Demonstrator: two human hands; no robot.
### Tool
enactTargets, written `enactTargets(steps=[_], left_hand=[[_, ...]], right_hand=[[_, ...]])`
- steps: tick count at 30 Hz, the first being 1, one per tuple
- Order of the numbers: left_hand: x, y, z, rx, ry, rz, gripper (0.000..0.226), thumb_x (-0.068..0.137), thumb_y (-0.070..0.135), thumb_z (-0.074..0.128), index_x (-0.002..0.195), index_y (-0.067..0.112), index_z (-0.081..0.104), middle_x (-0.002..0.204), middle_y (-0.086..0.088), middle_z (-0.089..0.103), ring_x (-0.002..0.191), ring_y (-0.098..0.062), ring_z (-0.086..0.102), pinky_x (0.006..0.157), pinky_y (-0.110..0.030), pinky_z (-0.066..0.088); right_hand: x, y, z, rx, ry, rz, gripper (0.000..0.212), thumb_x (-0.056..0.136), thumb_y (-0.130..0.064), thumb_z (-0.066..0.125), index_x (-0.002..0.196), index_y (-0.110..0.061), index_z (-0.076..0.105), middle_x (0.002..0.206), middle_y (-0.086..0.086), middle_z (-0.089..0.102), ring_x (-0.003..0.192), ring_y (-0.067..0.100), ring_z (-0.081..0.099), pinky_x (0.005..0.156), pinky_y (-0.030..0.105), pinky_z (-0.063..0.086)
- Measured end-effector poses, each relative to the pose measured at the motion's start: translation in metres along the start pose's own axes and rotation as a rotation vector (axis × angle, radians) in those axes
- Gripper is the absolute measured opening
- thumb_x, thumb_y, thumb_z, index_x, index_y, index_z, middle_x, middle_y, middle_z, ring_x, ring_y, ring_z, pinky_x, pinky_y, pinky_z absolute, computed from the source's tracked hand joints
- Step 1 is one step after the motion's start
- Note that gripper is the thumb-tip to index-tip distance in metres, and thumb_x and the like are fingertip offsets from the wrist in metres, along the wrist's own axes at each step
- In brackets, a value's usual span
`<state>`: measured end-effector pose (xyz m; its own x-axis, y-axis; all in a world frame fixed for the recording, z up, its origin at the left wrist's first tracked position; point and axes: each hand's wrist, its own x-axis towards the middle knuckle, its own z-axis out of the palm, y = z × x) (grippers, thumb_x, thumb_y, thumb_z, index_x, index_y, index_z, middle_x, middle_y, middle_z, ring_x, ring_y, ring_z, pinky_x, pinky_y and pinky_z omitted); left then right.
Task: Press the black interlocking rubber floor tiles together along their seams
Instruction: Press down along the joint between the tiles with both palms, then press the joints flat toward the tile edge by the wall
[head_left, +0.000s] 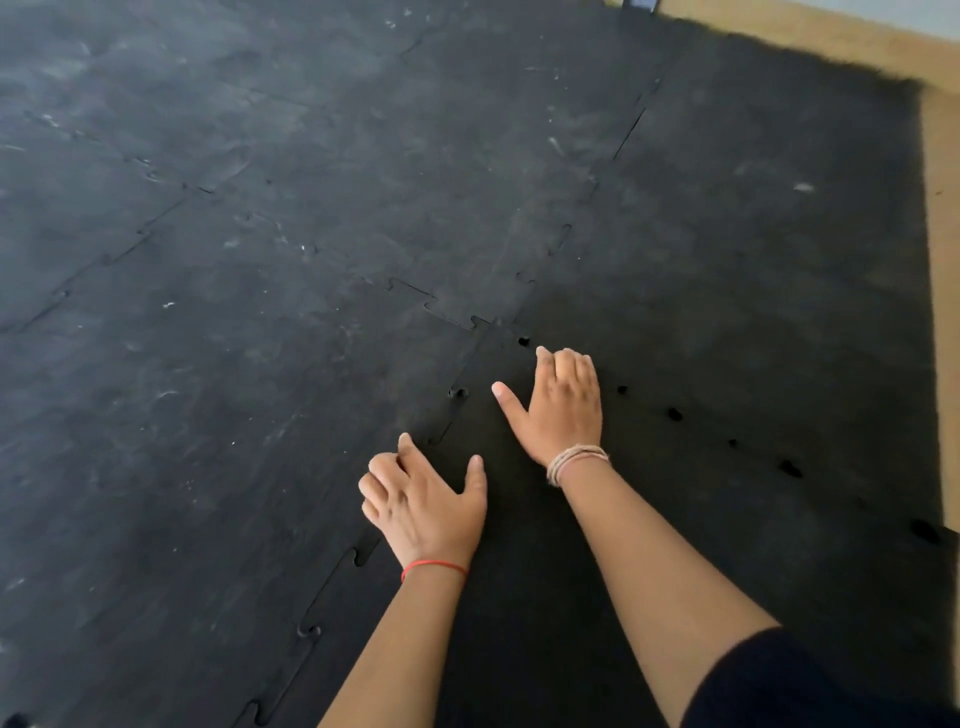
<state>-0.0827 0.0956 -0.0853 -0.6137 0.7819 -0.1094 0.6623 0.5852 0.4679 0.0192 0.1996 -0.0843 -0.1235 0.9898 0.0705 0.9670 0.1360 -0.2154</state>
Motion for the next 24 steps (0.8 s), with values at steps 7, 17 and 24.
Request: enactTargets(steps=[7,17,24], left_hand=[[-0.007,0.001,-0.010,-0.152,0.103,0.011,0.066,0.070,0.035,0.071,0.124,0.004,0.048,0.105,-0.014,0.038,0.099,-0.029,0.030,0.088,-0.041,0.029],[-0.011,-0.013,0.016,0.149,0.050,0.335,0.080,0.084,0.052,0.031,0.139,-0.005,0.018,0.146,-0.022,0.024,0.136,-0.030,0.009,0.112,-0.040,0.005],[-0.039,-0.029,0.015,0.155,0.000,0.377,0.069,0.093,0.050,0.012,0.141,0.000,0.015,0.150,-0.017,0.012,0.139,-0.024,0.002,0.111,-0.034,-0.001]], right_hand=[[0.001,0.001,-0.018,0.189,0.198,0.050,0.057,0.086,-0.049,0.051,0.118,-0.002,0.052,0.119,0.019,0.054,0.121,0.033,0.041,0.112,0.040,0.016],[-0.016,0.003,0.009,-0.015,0.050,-0.208,0.067,0.093,-0.048,0.026,0.144,-0.006,0.013,0.153,0.013,0.013,0.141,0.025,0.004,0.114,0.037,0.004],[-0.016,0.012,0.011,-0.102,-0.094,-0.598,0.064,0.095,-0.050,0.012,0.143,-0.009,0.016,0.152,0.009,0.016,0.140,0.021,0.007,0.114,0.038,0.011]])
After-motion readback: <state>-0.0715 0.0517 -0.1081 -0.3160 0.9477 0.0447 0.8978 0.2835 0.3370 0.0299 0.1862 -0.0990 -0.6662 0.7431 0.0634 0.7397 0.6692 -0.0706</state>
